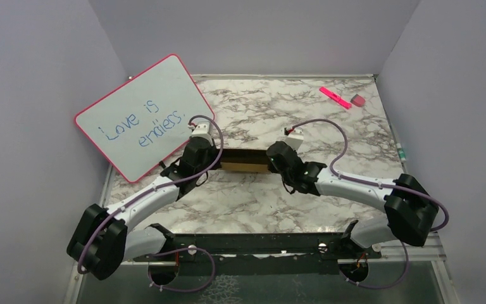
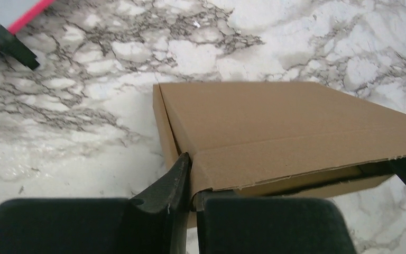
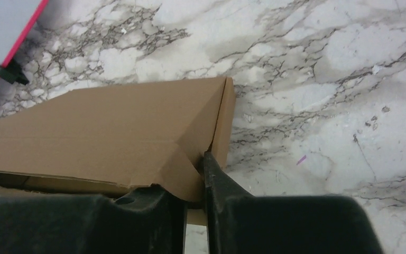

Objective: Fold the paper box

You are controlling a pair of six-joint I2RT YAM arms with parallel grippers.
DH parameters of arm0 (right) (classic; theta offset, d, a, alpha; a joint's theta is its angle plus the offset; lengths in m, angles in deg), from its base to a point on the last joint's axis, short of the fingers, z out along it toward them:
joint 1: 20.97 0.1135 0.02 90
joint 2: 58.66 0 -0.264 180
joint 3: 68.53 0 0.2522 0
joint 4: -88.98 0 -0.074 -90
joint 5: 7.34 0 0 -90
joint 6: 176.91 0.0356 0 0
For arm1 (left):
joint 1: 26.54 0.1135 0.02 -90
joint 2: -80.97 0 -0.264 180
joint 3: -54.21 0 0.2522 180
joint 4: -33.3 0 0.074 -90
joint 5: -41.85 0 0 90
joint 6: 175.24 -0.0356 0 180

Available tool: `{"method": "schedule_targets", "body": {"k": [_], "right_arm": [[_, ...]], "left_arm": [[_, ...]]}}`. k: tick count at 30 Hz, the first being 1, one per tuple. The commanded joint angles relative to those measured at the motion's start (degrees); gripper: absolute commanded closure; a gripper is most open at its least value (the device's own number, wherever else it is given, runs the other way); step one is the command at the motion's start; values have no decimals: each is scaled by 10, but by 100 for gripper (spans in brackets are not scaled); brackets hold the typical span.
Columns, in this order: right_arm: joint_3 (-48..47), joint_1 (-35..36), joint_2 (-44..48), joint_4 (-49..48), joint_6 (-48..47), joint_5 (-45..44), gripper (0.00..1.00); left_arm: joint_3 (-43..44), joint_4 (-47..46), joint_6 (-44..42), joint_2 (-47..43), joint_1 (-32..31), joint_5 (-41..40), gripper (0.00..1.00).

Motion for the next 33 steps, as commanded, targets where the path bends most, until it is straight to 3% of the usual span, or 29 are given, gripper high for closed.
{"method": "schedule_targets", "body": {"k": [1, 6, 10, 12, 16, 20, 23, 28, 33], "right_arm": [[59, 3, 42, -45, -9, 55, 75], [121, 3, 104, -92, -38, 103, 57], [163, 3, 154, -102, -68, 139, 44], [179, 3, 179, -97, -80, 150, 30], [198, 3, 222, -79, -92, 171, 21], [193, 3, 258, -69, -130, 172, 11], [156, 2, 257, -27, -158, 139, 11], [96, -22, 219, -19, -217, 109, 11], [37, -95, 137, -50, -248, 190, 15]], "left_arm": [[-64, -12, 61, -56, -16, 41, 90], [-134, -22, 93, -127, -23, 54, 77], [-175, 4, 119, -221, -24, 54, 58], [-188, 25, 124, -284, -24, 51, 50], [-192, 81, 136, -376, -23, 53, 38], [-152, 146, 115, -427, -23, 13, 33], [-103, 168, 83, -395, -23, -33, 33], [-39, 154, 49, -267, -23, -70, 33], [-32, 69, 52, -184, -16, -77, 37]]}}
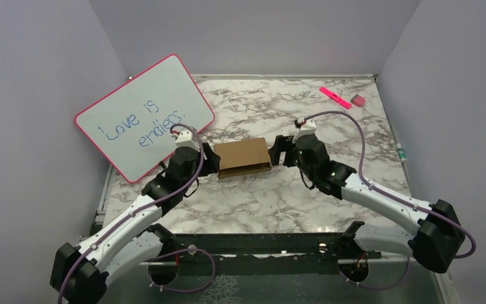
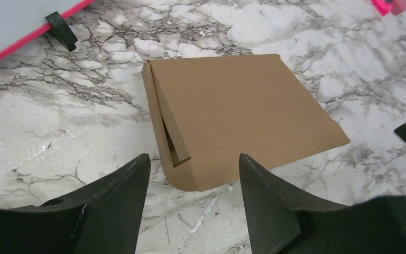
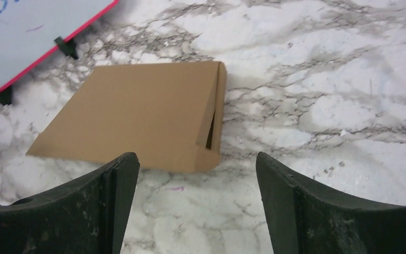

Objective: Fold the paper box

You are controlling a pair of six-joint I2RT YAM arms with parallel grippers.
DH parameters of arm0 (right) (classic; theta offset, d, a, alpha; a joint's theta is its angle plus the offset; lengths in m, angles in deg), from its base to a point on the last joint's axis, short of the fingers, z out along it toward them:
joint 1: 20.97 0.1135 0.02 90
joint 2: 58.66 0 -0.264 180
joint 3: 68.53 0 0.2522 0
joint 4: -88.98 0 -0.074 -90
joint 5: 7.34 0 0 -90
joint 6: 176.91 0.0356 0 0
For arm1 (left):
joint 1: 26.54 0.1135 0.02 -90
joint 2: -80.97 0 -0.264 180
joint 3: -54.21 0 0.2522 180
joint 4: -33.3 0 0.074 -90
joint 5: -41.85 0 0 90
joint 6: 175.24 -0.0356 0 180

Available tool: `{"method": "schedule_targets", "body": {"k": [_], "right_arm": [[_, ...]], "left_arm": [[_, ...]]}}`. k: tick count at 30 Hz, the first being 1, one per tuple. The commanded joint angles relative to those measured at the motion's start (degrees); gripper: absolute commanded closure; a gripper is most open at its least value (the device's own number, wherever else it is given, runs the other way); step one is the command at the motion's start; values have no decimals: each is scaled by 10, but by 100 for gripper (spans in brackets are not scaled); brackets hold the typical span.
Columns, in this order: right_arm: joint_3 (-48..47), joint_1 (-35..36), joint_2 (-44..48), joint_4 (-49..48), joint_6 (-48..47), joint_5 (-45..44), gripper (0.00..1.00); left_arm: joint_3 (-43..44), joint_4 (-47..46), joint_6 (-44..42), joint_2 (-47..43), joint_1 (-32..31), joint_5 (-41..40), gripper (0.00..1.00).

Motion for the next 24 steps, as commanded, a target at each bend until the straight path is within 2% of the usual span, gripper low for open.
{"method": "schedule_targets", "body": {"k": [1, 4, 8, 12, 16, 24], "right_arm": [[-46, -56, -69, -27, -44, 63, 16], [-79, -81, -128, -40, -47, 114, 19], [-95, -90, -191, -55, -46, 142, 25], [-96, -91, -236, -60, -41, 166, 31], [-71, -91, -252, -72, -30, 185, 38], [-13, -91, -260, -106, -15, 204, 52]], "left_arm": [[14, -61, -17, 63, 8, -29, 38], [18, -88, -21, 101, 29, -9, 43], [12, -112, -21, 138, 66, 41, 50], [2, -131, -19, 166, 76, 77, 56], [-19, -153, -9, 199, 76, 104, 60], [-54, -191, 0, 253, 76, 130, 64]]}}
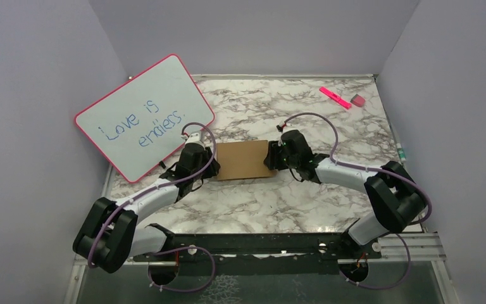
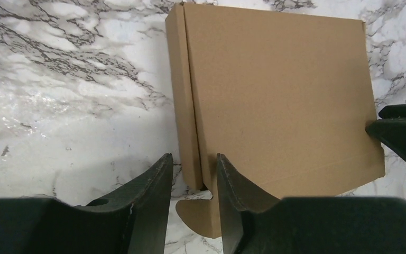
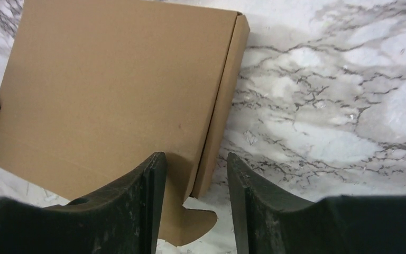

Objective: Fold the paper box

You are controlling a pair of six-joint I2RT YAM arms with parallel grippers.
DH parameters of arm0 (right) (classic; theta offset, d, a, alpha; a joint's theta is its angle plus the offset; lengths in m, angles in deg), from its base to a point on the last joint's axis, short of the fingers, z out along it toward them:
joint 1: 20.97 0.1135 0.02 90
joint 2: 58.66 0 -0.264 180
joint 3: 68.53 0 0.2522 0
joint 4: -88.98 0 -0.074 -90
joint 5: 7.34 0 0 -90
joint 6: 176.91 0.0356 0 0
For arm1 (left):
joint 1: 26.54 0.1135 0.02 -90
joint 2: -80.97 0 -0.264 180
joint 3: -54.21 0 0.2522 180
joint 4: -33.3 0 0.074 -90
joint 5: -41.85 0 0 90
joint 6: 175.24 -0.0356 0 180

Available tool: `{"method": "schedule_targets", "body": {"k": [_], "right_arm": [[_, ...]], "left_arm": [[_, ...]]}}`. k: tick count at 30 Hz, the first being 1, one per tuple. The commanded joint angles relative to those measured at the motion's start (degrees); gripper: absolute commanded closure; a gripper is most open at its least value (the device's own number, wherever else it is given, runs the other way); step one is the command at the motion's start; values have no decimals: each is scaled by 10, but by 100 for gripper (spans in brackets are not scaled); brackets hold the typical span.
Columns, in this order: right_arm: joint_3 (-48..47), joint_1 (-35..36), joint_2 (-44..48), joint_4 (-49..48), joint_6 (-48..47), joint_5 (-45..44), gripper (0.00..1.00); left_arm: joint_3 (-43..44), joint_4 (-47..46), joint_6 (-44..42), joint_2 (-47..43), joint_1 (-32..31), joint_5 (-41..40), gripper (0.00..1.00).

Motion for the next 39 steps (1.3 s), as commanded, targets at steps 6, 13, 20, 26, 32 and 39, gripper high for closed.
{"method": "schedule_targets", "body": {"k": [6, 13, 20, 26, 32, 39], "right_arm": [[48, -2, -17, -34, 16, 13, 56], [85, -1, -21, -63, 37, 25, 68], [71, -2, 37, -51, 27, 32, 68], [85, -7, 56, -65, 42, 32, 64], [111, -7, 30, -91, 57, 43, 64], [132, -7, 7, -102, 55, 45, 65]], "left_arm": [[-21, -50, 4, 44, 1, 35, 64], [-33, -59, 3, 70, 0, 52, 64], [-22, -21, -2, 5, 1, 45, 58], [-17, -20, 3, -35, 0, 31, 51], [-12, -33, -4, 15, 0, 40, 50], [-31, -68, -10, 66, 0, 65, 54]]}}
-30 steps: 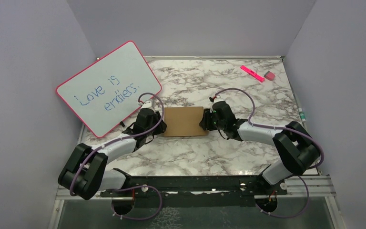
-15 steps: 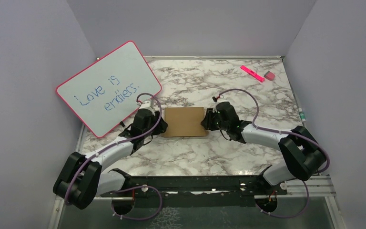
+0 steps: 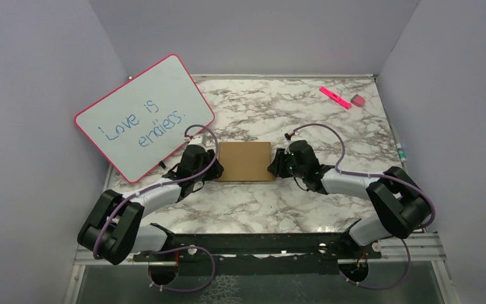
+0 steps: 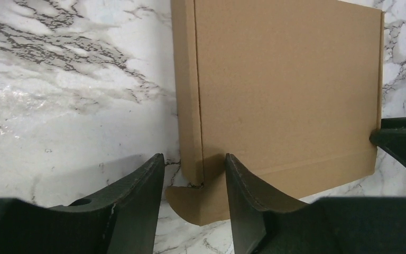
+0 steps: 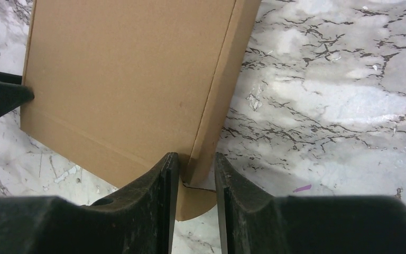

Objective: Fold the paper box

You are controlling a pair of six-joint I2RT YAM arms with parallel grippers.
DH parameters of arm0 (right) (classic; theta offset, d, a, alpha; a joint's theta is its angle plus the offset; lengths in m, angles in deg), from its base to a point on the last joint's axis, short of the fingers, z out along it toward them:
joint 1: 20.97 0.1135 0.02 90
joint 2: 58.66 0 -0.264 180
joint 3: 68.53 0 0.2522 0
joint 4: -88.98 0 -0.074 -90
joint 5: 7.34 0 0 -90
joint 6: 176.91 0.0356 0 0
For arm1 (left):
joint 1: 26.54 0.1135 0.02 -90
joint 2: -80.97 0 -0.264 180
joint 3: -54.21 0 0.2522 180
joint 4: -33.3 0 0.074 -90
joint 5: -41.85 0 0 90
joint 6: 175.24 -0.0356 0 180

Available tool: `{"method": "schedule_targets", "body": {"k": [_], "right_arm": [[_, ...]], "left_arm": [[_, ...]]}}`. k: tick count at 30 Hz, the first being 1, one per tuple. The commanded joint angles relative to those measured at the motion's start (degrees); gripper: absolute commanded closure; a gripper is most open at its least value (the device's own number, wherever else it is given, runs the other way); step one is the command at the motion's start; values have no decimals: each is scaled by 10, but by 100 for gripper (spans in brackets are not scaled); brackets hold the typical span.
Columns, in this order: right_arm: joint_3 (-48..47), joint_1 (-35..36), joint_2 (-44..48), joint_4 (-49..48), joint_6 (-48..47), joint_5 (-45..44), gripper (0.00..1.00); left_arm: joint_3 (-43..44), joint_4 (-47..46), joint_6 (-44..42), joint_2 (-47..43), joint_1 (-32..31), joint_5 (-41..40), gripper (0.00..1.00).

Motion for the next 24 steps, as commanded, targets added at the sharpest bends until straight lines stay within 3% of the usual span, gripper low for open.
{"method": "schedule_targets", "body": {"k": [1, 5, 10, 17, 24], "right_arm": [[21, -2, -24, 3, -2, 11, 66], [20, -1, -8, 12, -23, 19, 69], [-1, -1, 47, 54, -58, 33, 66], [-49, 45, 116, 114, -157, 21, 47], [-87, 164, 95, 121, -329, -60, 28]], "left_arm": [[-14, -34, -9, 26, -1, 34, 55], [-24, -47, -3, 27, -8, 51, 60], [-3, 0, -6, -30, -8, 29, 60], [77, 147, -33, -147, -7, -44, 37], [181, 272, -107, -238, -5, -86, 17]]}}
